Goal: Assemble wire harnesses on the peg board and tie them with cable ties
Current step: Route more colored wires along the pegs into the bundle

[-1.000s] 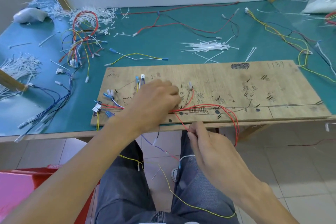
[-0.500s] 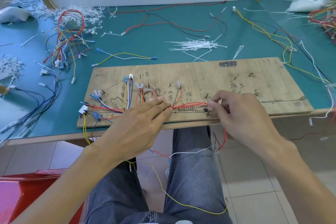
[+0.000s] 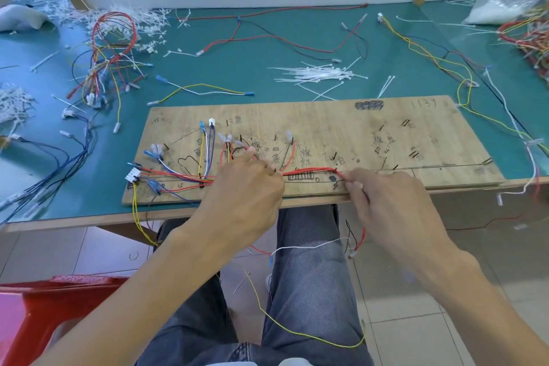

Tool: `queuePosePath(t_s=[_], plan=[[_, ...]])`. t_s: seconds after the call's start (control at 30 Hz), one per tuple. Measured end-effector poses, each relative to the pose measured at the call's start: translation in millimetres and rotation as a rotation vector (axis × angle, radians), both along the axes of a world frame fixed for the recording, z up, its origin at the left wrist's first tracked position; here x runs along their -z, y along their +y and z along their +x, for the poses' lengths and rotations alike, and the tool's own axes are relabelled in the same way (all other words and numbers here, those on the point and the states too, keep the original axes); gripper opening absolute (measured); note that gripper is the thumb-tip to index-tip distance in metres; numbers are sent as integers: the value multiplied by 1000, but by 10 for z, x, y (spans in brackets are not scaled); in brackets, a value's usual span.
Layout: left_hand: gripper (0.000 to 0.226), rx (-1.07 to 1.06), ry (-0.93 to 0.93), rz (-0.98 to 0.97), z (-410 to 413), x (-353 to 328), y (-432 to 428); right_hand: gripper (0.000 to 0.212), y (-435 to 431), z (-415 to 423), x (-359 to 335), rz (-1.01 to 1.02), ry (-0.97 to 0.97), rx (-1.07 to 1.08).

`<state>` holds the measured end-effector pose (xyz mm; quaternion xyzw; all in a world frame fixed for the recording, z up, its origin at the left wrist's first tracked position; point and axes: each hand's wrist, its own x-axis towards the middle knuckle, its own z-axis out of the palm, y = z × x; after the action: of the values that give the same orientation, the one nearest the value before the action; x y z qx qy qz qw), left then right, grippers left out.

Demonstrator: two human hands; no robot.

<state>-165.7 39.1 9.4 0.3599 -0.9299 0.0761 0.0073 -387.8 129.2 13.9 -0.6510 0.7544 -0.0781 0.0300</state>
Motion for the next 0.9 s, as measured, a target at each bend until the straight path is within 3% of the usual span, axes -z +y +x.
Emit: queuePosePath(t_s=[0.17,0.23,0.3,0.43,0.6,0.73,0.9], plan=[[28,-29,-7,19,-18,-56,19,48,346,198,-44,175,251,0],[34,-44,-38,37,-6,-33,-7,44,428,232,-95,199,266,42],[34,-53,-40,39,-3,-24,-17,34,440,239,-177,90,223,108],[34,-73,-43,73,8,-45,-12,18,213,276,-139,-239,-39,55],[34,-99,-13,123,-11,-61,2,23,-133,369,101,-126,0,-26],[28,-107,21,136,-3,-83,20,18,-107,294,259,-274,-26,-44],[24,-86,64,136,13,-74,82,27,-26,340,407,-395,-85,-28]])
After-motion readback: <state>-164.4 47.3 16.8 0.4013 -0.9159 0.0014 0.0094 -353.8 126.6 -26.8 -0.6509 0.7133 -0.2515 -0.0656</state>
